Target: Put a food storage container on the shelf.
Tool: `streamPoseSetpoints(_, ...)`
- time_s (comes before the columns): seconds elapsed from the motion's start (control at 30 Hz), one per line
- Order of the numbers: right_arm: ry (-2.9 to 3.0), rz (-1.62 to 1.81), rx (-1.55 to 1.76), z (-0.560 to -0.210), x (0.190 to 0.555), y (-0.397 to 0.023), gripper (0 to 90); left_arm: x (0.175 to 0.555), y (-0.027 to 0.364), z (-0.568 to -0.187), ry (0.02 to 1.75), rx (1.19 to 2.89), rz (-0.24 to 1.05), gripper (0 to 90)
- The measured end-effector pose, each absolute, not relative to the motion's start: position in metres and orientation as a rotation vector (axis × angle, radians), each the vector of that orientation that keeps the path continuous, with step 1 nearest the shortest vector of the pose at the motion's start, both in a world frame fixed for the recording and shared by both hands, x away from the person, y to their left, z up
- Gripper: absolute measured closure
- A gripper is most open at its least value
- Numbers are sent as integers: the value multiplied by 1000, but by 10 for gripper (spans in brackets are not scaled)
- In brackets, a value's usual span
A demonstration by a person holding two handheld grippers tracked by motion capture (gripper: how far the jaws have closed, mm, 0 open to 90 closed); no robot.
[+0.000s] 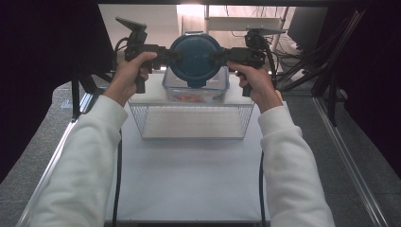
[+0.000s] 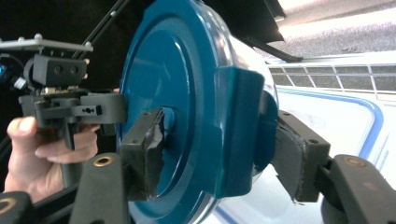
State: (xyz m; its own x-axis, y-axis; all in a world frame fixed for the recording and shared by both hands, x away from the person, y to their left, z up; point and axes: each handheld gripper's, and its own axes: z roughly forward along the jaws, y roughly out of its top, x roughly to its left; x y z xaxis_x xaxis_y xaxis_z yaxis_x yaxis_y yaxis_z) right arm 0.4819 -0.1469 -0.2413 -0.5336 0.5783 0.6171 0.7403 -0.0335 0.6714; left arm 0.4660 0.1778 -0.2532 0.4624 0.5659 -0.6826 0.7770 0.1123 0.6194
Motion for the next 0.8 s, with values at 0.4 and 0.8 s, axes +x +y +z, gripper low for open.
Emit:
streamPoseSetpoints(0.4, -1895, -1566, -1548, -256, 501, -146, 331, 480, 177, -267, 1273, 1494, -292, 327)
streamPoseSetpoints(0.8, -2020, -1663, -1543, -253, 494, -139, 146, 474, 171, -263, 1215, 1501, -148, 140)
